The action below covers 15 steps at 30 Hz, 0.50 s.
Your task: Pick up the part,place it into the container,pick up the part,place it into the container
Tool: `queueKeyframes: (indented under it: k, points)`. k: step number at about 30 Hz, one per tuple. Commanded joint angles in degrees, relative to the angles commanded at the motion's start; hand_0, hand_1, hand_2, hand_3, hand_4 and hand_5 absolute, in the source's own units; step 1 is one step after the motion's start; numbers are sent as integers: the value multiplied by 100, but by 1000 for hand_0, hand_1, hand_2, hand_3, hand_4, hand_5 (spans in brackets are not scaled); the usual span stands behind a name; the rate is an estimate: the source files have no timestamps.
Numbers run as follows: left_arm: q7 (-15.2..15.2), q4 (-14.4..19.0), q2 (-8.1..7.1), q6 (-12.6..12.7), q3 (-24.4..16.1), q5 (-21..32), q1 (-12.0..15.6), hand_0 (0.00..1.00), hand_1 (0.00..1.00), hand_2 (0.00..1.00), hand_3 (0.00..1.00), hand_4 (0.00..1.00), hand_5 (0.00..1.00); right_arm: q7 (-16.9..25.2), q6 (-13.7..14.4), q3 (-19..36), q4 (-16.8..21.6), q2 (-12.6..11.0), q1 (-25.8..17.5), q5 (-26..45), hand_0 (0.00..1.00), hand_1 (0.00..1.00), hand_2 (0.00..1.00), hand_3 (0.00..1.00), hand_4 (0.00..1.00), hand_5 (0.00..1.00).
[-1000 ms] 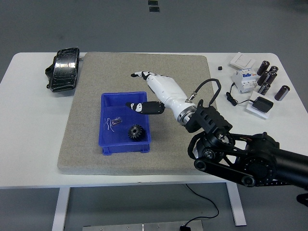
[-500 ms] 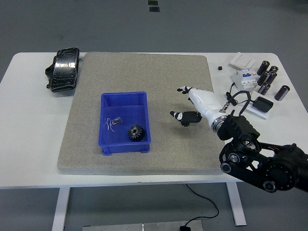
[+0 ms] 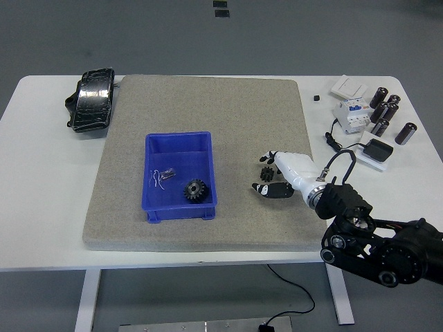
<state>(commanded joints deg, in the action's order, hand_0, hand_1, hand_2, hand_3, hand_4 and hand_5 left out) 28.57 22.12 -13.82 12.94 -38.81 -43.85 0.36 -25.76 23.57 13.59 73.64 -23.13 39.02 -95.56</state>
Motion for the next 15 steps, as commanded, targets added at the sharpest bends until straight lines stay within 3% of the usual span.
queueKeyframes:
  k: [2,3,7,8,14,15]
  points:
    - [-9,-2,0,0,6,5,-3,679,665,589,549,613,361,20,25,-36,-47,22,21,24,376,531,658,708,767,419]
    - [-13,-3,2,0,9,8,-5,679,664,589,549,614,362,28,37,-46,-67,31,32,33,337,477,563,672,728,398]
    - [-24,-5,3,0,15,11,-14,679,664,589,549,614,362,62,83,-79,-151,66,74,58,337,477,563,672,728,398]
    - [-24,-4,1,-1,13,8,-16,679,663,590,550,618,364,68,92,-90,-171,74,82,62,319,449,490,666,671,357]
    - [-33,-4,-4,0,7,2,-21,679,663,590,550,618,364,122,140,-190,-328,127,111,130,319,449,490,666,671,357]
    - [-40,-5,-2,1,12,13,-21,679,663,590,551,620,365,133,147,-208,-355,134,111,139,311,448,477,670,627,312]
